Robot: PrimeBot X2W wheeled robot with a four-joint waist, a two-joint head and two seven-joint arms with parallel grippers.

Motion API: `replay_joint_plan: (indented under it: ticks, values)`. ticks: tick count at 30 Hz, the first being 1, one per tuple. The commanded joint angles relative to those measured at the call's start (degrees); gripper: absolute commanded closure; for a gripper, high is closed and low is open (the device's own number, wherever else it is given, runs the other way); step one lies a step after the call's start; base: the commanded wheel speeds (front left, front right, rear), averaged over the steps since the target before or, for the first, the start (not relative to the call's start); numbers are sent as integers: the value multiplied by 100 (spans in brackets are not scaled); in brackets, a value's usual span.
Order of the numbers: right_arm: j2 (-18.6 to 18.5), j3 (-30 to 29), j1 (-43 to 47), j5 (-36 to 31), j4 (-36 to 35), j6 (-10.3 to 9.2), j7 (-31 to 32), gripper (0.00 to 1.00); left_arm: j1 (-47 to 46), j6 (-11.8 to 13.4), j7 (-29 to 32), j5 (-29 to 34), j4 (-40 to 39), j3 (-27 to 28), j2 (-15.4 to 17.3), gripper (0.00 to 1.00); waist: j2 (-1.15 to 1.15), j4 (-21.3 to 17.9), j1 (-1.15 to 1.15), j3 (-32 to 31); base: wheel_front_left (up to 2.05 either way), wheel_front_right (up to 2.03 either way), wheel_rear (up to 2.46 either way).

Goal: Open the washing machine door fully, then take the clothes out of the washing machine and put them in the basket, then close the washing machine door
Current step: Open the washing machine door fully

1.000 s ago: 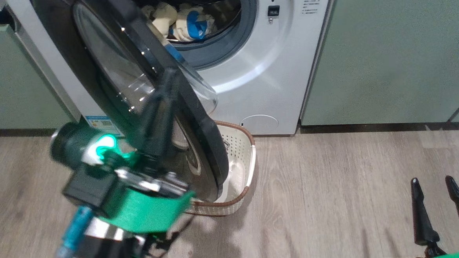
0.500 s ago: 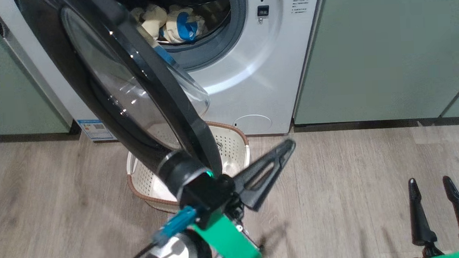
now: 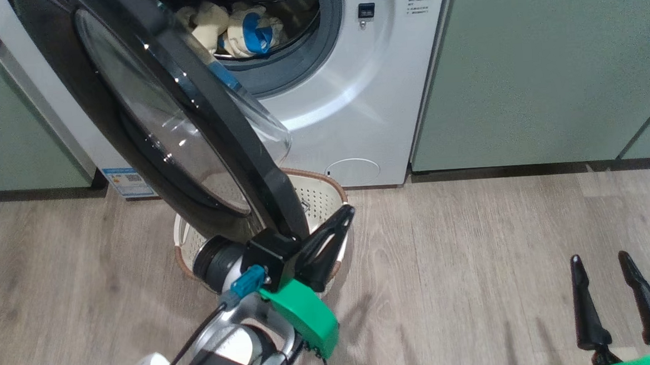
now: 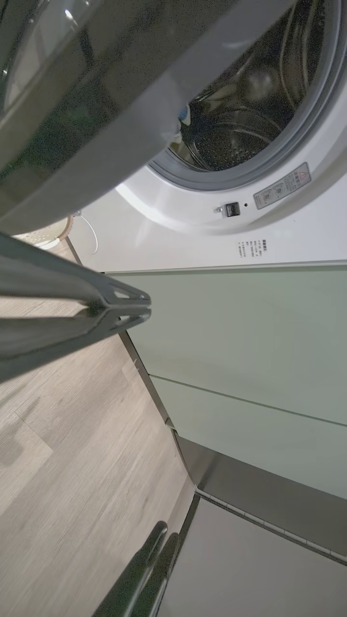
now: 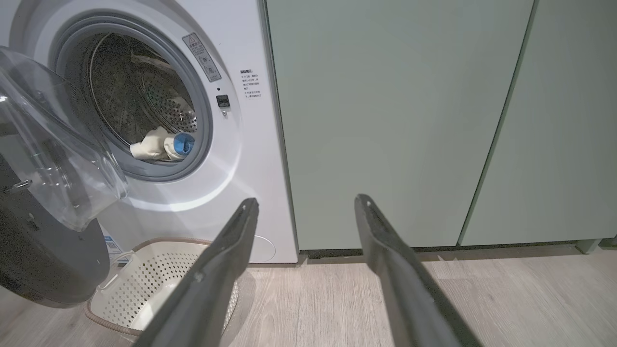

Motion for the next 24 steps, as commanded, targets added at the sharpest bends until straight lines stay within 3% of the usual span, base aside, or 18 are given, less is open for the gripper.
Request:
replay_joint_plan:
  ticks: [1, 24]
  values:
    - [-90, 132, -214, -53, -142, 25, -55, 0, -287, 50, -80, 60, -141, 257, 36, 100, 0, -10, 0, -1, 0, 0, 0]
    - [-147, 177, -268, -58, -338, 25, -55, 0, -387, 401, -339, 81, 268, 456, 75, 100, 0, -30, 0, 102, 0, 0, 0]
